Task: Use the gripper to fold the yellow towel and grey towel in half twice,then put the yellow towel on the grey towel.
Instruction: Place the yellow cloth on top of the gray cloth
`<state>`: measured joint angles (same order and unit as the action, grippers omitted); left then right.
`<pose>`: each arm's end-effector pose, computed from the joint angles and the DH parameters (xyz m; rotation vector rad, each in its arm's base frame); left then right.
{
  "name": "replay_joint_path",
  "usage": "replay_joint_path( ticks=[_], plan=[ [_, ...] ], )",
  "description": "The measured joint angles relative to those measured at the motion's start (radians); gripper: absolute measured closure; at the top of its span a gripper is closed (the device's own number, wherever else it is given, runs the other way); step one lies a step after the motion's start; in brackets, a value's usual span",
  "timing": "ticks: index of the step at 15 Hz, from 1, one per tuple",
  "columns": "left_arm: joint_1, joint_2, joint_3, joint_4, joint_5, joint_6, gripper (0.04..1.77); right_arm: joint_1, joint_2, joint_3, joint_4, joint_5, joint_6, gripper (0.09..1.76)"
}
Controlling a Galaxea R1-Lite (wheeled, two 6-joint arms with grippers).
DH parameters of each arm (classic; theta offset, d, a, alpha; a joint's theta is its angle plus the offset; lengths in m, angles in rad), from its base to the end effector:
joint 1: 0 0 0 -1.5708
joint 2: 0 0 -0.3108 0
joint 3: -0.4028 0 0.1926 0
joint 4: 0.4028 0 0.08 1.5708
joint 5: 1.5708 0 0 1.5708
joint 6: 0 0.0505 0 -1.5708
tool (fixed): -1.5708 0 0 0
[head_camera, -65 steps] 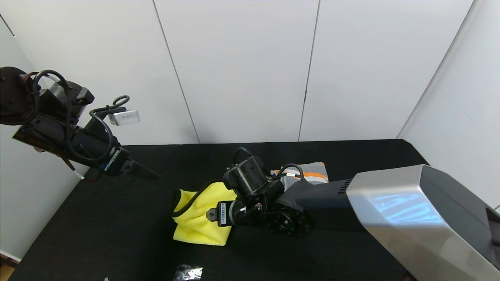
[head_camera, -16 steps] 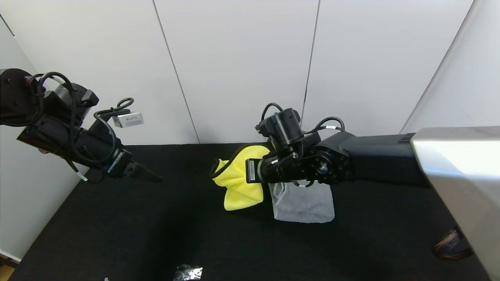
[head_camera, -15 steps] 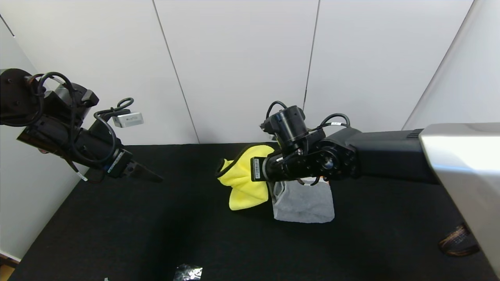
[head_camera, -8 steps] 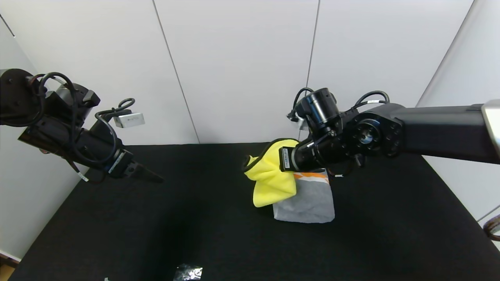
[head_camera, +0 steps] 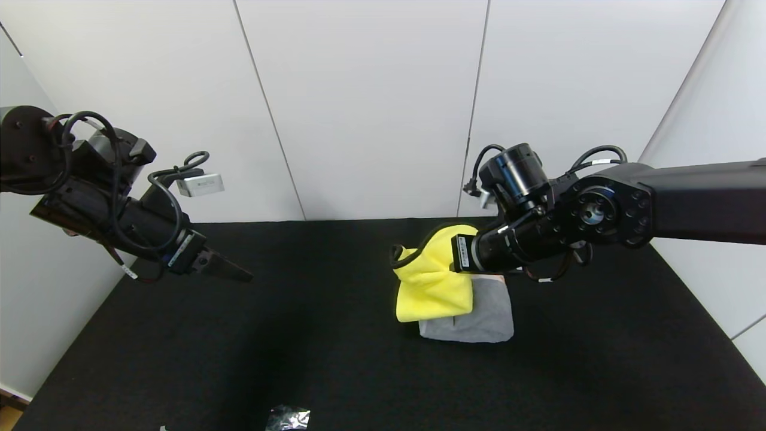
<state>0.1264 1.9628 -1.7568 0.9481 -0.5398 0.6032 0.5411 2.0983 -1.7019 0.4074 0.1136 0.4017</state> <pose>0.3580 0.0193 0.2121 0.1552 0.9340 -0.6719 0.3737 0.2312 0.1761 0.1935 0.9067 0.4469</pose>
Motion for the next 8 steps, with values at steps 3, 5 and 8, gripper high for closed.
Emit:
replay_joint_path(
  ticks=[3, 5, 8],
  plan=[
    [-0.002, -0.002, 0.003, 0.0, 0.0, 0.0, 0.09, -0.01, -0.003, 0.054, -0.027, 0.056, 0.015, 1.72],
    [-0.002, -0.004, 0.007, 0.0, 0.0, 0.001, 0.09, -0.016, 0.001, 0.074, -0.042, 0.059, 0.026, 1.72],
    [-0.002, -0.008, 0.009, 0.0, 0.0, 0.001, 0.09, -0.026, 0.023, 0.1, -0.095, 0.058, 0.027, 1.72]
  ],
)
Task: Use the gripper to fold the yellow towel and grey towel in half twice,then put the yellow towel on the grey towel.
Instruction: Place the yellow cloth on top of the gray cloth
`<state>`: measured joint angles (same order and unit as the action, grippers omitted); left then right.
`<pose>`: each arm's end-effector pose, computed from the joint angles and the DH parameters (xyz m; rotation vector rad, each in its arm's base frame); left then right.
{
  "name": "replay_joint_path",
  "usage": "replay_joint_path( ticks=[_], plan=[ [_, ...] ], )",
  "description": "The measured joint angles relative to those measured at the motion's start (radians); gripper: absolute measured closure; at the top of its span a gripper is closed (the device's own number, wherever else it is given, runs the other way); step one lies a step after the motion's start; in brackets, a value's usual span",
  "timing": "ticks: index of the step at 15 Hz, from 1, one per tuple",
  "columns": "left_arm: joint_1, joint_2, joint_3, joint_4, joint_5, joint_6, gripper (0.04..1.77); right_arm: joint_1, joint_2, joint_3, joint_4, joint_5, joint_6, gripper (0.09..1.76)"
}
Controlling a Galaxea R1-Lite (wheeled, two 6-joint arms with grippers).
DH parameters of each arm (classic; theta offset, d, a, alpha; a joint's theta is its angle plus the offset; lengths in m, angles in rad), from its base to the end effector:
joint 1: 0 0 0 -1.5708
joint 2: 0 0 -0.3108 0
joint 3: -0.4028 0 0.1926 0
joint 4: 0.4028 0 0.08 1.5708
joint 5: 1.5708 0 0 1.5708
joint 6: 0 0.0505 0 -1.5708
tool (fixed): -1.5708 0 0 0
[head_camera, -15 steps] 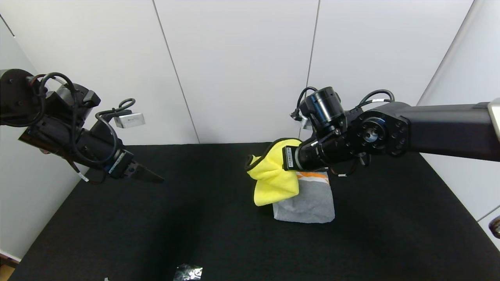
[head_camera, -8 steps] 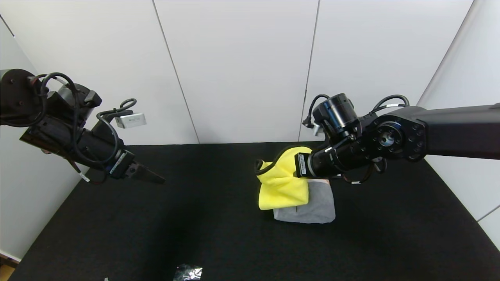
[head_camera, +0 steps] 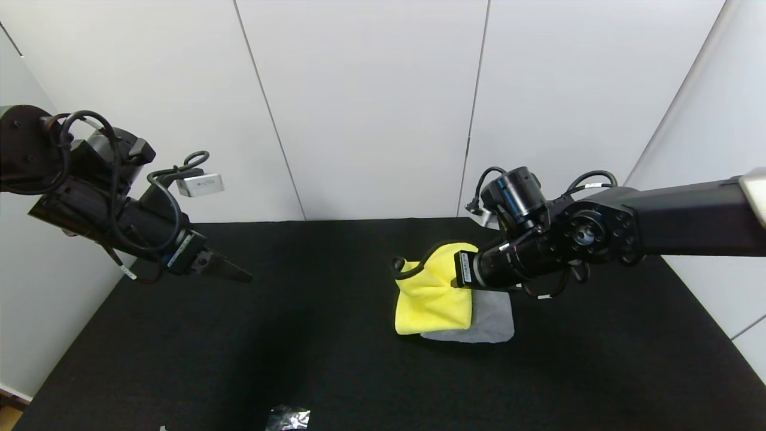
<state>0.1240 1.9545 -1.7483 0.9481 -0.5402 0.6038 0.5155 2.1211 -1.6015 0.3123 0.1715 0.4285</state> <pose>0.3556 0.0182 0.2131 0.1566 0.9337 -0.6747 0.3796 0.2250 0.1466 0.2428 0.9552 0.4548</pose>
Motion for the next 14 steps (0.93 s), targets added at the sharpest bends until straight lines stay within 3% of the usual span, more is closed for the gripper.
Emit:
replay_joint_path(
  ticks=[4, 9, 14],
  plan=[
    [0.0, -0.003, 0.001, 0.0, 0.0, 0.0, 0.09, -0.008, 0.036, 0.032, -0.071, -0.025, -0.003, 1.72],
    [0.001, -0.003, 0.001, 0.0, 0.0, 0.0, 0.09, -0.009, 0.052, 0.046, -0.074, -0.046, -0.009, 0.98],
    [0.0, -0.004, 0.001, 0.0, 0.0, 0.0, 0.09, -0.002, 0.013, 0.058, -0.061, -0.06, -0.045, 0.58]
  ],
)
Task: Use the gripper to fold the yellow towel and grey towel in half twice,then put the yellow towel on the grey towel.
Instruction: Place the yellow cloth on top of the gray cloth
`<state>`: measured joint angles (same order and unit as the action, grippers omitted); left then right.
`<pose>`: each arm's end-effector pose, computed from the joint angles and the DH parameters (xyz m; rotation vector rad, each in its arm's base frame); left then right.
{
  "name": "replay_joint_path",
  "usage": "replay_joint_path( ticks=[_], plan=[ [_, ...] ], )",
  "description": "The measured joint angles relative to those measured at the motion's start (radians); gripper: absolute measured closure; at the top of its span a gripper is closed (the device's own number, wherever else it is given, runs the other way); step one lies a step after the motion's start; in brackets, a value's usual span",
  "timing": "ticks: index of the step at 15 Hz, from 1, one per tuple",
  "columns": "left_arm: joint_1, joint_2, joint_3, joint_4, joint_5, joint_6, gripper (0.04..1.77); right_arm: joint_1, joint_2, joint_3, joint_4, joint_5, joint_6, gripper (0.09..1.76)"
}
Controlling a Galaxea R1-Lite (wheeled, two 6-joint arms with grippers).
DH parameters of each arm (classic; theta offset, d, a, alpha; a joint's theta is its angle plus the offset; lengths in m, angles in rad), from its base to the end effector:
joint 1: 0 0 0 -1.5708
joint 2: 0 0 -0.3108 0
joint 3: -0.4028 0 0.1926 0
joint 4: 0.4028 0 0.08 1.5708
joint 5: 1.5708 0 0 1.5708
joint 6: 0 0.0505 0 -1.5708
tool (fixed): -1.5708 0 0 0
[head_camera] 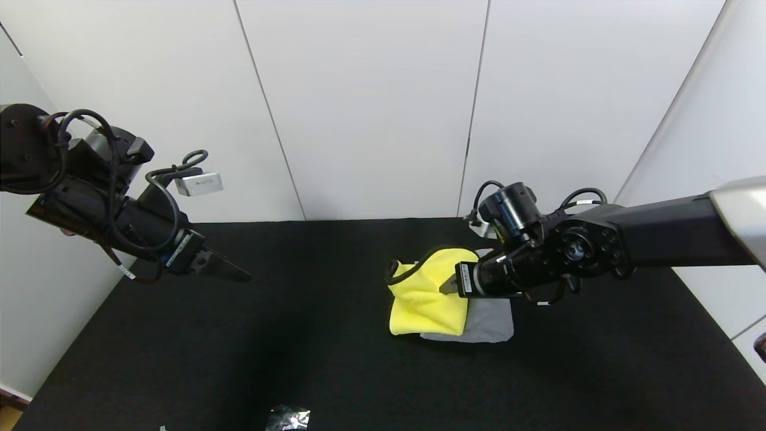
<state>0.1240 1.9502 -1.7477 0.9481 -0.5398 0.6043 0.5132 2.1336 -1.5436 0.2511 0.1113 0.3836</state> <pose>0.3547 0.0180 0.2144 0.1588 0.9304 -0.6740 0.3822 0.2218 0.1300 0.1791 0.9337 0.4165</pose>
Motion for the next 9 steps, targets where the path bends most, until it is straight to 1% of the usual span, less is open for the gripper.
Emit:
replay_joint_path(
  ticks=[4, 7, 9],
  plan=[
    [0.0, 0.0, 0.001, 0.0, 0.0, -0.001, 0.09, 0.016, -0.042, 0.019, 0.0, -0.113, -0.047, 0.41],
    [-0.014, -0.003, 0.004, 0.0, 0.001, -0.008, 0.09, 0.029, -0.077, 0.046, -0.011, -0.197, -0.061, 0.32],
    [-0.022, -0.012, 0.007, 0.0, 0.001, -0.026, 0.09, 0.035, -0.108, 0.065, -0.016, -0.236, -0.07, 0.28]
  ],
)
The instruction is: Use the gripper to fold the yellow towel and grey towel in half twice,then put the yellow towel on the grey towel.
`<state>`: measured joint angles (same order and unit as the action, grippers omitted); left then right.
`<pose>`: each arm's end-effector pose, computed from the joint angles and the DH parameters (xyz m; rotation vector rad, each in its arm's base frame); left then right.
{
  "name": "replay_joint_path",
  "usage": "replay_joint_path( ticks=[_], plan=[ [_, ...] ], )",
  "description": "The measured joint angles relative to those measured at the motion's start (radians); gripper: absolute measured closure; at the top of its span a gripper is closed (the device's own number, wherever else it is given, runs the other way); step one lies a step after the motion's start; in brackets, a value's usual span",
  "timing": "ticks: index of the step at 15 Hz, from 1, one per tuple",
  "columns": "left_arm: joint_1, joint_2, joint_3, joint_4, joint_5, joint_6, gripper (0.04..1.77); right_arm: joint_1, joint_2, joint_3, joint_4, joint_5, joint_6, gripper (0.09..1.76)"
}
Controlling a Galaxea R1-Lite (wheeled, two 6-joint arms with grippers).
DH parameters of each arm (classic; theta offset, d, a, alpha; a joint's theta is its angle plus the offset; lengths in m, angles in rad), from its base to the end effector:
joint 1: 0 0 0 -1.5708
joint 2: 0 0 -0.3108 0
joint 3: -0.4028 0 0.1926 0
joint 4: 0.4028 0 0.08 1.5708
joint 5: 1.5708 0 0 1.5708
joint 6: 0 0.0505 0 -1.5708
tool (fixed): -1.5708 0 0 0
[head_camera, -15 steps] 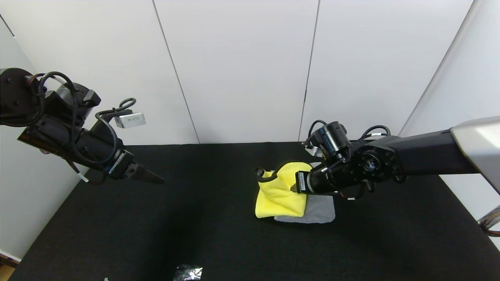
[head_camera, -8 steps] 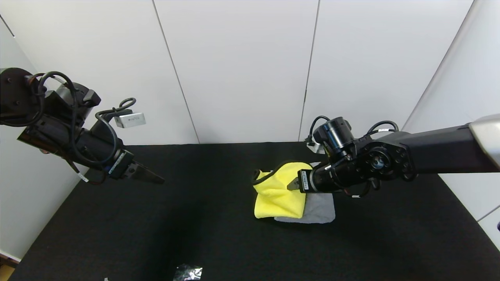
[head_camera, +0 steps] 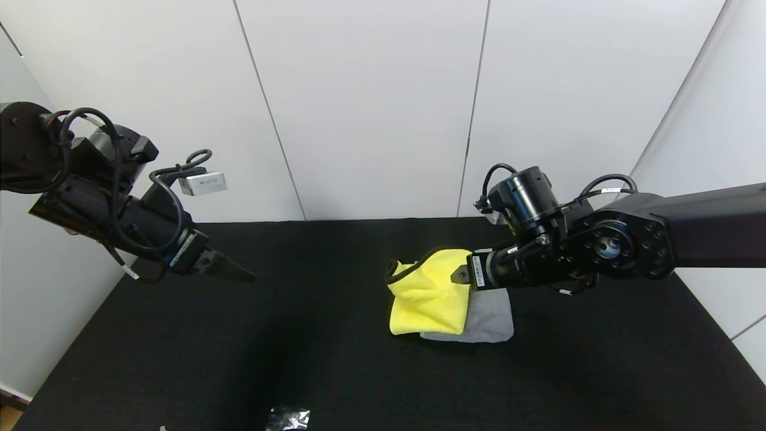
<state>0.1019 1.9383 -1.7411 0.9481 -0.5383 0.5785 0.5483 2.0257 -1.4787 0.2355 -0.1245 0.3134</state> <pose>0.3519 0.0100 0.2170 0.1496 0.9341 -0.6800 0.3612 0.2133 0.1598 0.0344 0.7952 0.2800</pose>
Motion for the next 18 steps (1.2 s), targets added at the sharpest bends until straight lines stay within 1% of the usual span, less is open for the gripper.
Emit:
replay_joint_path(
  ticks=[2, 4, 7, 9, 14, 16, 18],
  plan=[
    [-0.012, -0.013, 0.001, 0.0, 0.0, -0.049, 0.09, -0.004, -0.04, 0.031, -0.017, -0.024, -0.05, 0.25],
    [-0.03, -0.027, -0.002, 0.0, 0.001, -0.109, 0.09, -0.013, -0.081, 0.081, -0.067, -0.035, -0.092, 0.22],
    [-0.045, -0.051, -0.003, -0.001, 0.002, -0.137, 0.09, -0.023, -0.134, 0.159, -0.138, -0.044, -0.126, 0.2],
    [-0.051, -0.066, -0.002, -0.001, 0.003, -0.166, 0.09, -0.022, -0.16, 0.192, -0.143, -0.051, -0.128, 0.18],
    [-0.093, -0.098, -0.009, -0.001, 0.014, -0.321, 0.09, -0.018, -0.203, 0.235, -0.169, -0.053, -0.128, 0.16],
    [-0.111, -0.126, -0.005, -0.002, 0.041, -0.373, 0.09, -0.019, -0.23, 0.253, -0.197, -0.082, -0.129, 0.16],
    [-0.133, -0.167, 0.019, -0.006, 0.069, -0.413, 0.09, -0.019, -0.263, 0.273, -0.202, -0.117, -0.13, 0.15]
  ],
)
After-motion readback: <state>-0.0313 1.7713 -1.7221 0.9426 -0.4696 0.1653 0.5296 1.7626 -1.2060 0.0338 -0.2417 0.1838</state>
